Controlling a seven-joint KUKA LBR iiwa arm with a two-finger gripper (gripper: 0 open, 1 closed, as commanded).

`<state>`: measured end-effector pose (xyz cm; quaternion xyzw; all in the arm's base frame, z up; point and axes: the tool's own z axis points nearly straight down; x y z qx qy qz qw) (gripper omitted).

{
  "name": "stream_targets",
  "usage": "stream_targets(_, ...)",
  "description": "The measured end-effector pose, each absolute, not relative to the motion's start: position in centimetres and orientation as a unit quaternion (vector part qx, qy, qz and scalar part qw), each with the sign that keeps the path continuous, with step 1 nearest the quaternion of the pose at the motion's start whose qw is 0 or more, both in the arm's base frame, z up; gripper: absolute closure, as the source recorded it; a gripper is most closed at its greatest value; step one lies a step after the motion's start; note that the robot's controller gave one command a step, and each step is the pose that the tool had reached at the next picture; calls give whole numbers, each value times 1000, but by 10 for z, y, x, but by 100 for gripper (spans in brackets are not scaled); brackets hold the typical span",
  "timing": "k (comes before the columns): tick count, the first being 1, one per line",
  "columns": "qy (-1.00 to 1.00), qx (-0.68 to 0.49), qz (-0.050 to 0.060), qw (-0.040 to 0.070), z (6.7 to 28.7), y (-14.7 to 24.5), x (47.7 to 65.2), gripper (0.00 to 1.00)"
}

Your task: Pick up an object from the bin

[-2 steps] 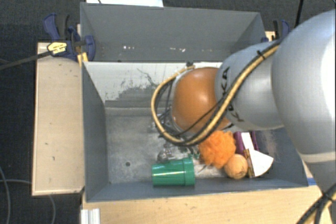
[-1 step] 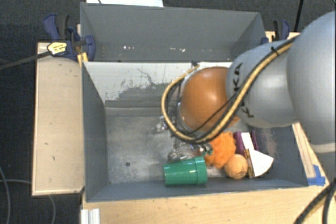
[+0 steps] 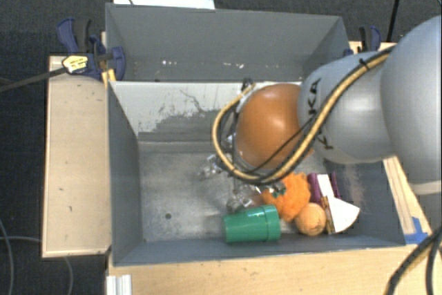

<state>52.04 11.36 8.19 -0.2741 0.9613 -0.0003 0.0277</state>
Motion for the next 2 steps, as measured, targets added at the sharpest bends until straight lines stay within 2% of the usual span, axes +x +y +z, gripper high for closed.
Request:
stream_targets(1, 972, -233, 2, 19, 90, 72, 520, 0)
stream_targets(2, 987, -160, 0, 12, 102, 14, 519, 0)
